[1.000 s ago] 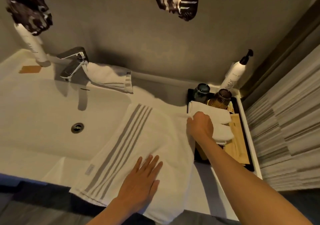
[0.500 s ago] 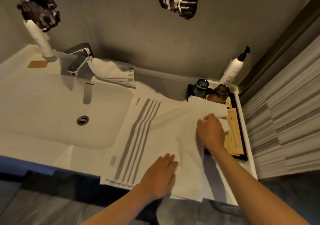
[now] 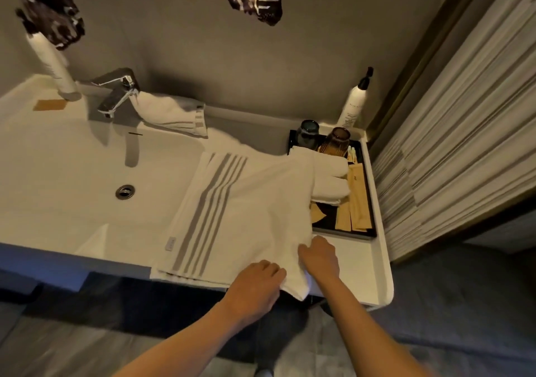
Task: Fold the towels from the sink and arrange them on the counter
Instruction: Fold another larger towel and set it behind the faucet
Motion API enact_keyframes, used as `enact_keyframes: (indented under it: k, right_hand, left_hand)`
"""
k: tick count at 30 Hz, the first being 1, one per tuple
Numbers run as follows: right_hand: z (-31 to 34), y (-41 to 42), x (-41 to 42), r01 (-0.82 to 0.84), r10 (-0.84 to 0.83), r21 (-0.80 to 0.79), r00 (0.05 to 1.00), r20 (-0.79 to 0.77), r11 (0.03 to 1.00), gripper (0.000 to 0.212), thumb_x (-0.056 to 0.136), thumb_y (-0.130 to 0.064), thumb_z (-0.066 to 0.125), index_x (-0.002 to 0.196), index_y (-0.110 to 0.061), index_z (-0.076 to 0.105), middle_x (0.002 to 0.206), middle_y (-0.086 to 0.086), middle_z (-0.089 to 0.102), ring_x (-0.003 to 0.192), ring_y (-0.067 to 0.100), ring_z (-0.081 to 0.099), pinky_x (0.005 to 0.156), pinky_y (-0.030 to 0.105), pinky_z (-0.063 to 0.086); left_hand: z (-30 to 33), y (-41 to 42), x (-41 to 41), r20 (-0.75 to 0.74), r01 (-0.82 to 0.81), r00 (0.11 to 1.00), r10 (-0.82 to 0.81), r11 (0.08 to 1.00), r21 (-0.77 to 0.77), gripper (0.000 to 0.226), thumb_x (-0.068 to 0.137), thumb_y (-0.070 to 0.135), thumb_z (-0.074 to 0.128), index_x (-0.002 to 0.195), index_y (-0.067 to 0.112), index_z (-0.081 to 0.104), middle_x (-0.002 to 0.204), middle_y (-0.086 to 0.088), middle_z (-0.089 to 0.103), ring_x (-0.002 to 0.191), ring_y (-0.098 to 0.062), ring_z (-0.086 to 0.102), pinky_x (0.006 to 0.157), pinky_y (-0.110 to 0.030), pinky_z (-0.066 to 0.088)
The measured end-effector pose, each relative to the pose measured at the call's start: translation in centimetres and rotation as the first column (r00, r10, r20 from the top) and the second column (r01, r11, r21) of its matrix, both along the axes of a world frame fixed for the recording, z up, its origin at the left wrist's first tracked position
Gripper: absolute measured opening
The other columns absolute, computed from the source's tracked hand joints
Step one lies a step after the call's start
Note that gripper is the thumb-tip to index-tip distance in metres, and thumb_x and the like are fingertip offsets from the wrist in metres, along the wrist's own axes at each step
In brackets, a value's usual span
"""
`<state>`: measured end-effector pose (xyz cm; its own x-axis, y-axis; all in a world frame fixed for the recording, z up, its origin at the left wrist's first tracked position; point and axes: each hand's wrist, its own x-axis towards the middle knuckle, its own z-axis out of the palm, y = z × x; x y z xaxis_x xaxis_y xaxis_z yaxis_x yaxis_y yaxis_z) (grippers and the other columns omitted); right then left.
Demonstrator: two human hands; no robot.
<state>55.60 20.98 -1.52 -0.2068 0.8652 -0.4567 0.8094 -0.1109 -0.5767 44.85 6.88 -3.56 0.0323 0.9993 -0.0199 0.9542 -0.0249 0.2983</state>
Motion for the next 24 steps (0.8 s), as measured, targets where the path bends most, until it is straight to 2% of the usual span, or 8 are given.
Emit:
enact_keyframes:
  k: [3,6,9,13,18,20,22,24]
  right_hand:
    - [-0.5,-0.3,2.2,0.142,-0.147,-0.124,0.988,-0.034,0.982,0.05,0.086,-0.046,0.052,0.119,-0.008,0.059,0.115,0.012,0.063,0.097,0.031,0.062,0.081,0.034,0.05]
    - [-1.5,0.0,3.5,0.166,-0.199,-0.28,0.976,-0.093,0.946,0.058,0.085,-0.047,0.058,0.125,-0.004,0.057,0.109,0.01,0.063,0.087,0.024,0.061,0.063,0.027,0.046]
    - [-1.9,1.6,3.0,0.232,-0.282,-0.284,0.948,-0.149,0.93,0.068,0.079,-0.056,0.065,0.124,-0.004,0.057,0.119,0.013,0.063,0.1,0.028,0.062,0.077,0.033,0.052]
    - [-1.9,4.8,1.6,0.364,-0.433,-0.301,0.877,-0.208,0.882,0.062,0.072,-0.062,0.071,0.094,-0.005,0.059,0.105,0.016,0.066,0.094,0.033,0.063,0.09,0.048,0.054]
    - [-0.9,6.5,-2.0,0.325,-0.418,-0.336,0.872,-0.256,0.884,0.07,0.07,-0.05,0.079,0.117,-0.002,0.06,0.111,0.016,0.068,0.091,0.032,0.066,0.088,0.046,0.055]
    - [0.0,7.7,-3.2,0.358,-0.473,-0.351,0.816,-0.333,0.865,0.059,0.073,-0.046,0.079,0.111,-0.005,0.061,0.103,0.012,0.068,0.086,0.03,0.064,0.086,0.043,0.054]
    - [1.4,9.5,-4.7,0.358,-0.5,-0.386,0.777,-0.383,0.85,0.058,0.076,-0.047,0.077,0.11,-0.006,0.055,0.1,0.01,0.064,0.084,0.03,0.062,0.08,0.04,0.052]
    - [1.7,11.5,-6.0,0.339,-0.501,-0.413,0.77,-0.394,0.845,0.06,0.077,-0.046,0.076,0.117,-0.007,0.055,0.108,0.01,0.063,0.085,0.03,0.062,0.077,0.039,0.051]
  left_hand:
    - [0.2,-1.5,1.6,0.136,0.006,0.991,0.001,0.999,-0.054,0.015,0.097,0.027,0.042,0.108,0.017,0.046,0.105,-0.003,0.055,0.093,-0.023,0.052,0.074,-0.039,0.046]
    - [0.2,-2.5,3.2,0.231,0.047,0.973,-0.013,0.989,-0.14,0.02,0.098,0.03,0.037,0.114,0.017,0.043,0.106,-0.005,0.054,0.095,-0.025,0.052,0.08,-0.045,0.047]
    - [0.2,-1.9,3.0,0.241,-0.016,0.968,0.064,0.98,-0.196,0.025,0.098,0.029,0.039,0.119,0.017,0.042,0.111,-0.007,0.057,0.099,-0.028,0.055,0.085,-0.046,0.047]
    - [0.1,-1.8,3.2,0.289,-0.077,0.95,0.116,0.987,-0.141,0.035,0.096,0.024,0.032,0.131,0.029,0.034,0.126,-0.004,0.054,0.113,-0.026,0.052,0.091,-0.043,0.046]
    - [2.9,0.4,2.6,0.505,-0.267,0.82,0.27,0.96,-0.079,0.046,0.094,0.007,0.043,0.135,0.028,0.042,0.131,0.0,0.055,0.112,-0.023,0.054,0.088,-0.029,0.045]
    - [4.3,0.9,2.1,0.57,-0.211,0.79,0.226,0.973,-0.094,0.044,0.096,0.021,0.048,0.139,0.027,0.039,0.134,0.003,0.054,0.11,-0.021,0.053,0.083,-0.025,0.038]
    - [5.6,1.2,1.1,0.563,-0.161,0.806,0.183,0.983,-0.089,0.046,0.096,0.039,0.051,0.139,0.028,0.039,0.136,0.006,0.053,0.116,-0.018,0.053,0.09,-0.028,0.042]
    - [6.1,1.8,0.0,0.549,-0.149,0.818,0.172,0.985,-0.087,0.046,0.099,0.05,0.044,0.137,0.024,0.045,0.137,0.007,0.054,0.12,-0.015,0.053,0.098,-0.02,0.037]
